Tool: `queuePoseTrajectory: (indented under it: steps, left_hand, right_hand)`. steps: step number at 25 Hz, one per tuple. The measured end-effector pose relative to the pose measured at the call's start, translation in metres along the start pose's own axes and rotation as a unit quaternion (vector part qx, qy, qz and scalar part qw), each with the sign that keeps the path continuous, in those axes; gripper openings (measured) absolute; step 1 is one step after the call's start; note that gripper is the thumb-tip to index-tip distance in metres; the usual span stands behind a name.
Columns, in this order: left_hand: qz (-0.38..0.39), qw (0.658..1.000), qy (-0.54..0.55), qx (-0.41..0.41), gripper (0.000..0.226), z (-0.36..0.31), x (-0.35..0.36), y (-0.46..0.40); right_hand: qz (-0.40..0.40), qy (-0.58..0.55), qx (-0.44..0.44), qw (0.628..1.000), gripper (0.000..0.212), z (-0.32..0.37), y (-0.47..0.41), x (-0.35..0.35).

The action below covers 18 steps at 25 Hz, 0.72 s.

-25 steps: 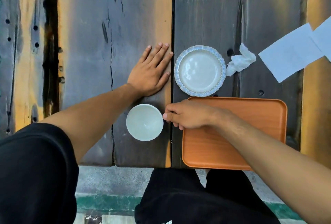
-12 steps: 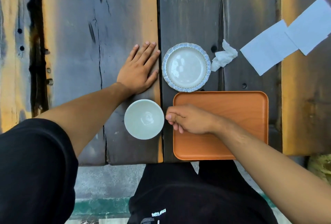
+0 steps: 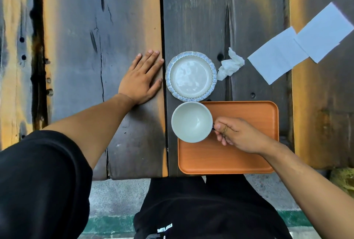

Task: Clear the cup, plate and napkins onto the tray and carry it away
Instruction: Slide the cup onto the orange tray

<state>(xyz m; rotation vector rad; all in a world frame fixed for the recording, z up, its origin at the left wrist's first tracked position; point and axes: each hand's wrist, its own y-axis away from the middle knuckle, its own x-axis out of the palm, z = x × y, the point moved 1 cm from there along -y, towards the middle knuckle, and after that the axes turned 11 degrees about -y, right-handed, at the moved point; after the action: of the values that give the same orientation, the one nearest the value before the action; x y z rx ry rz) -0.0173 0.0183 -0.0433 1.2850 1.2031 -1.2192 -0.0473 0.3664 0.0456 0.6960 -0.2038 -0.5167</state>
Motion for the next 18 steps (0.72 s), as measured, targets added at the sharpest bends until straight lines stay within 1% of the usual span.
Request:
queuePoseTrajectory:
  steps: [12, 18]
  left_hand:
    - [-0.007, 1.0, 0.0, 0.004, 0.061, 0.001, 0.002, -0.001]
    - [-0.018, 1.0, 0.006, 0.006, 0.06, 0.002, 0.003, -0.001]
  right_hand:
    - [0.039, 0.023, 0.019, 0.999, 0.031, -0.01, -0.021, -0.018]
    - [0.038, 0.037, 0.013, 0.998, 0.031, -0.009, -0.025, -0.022]
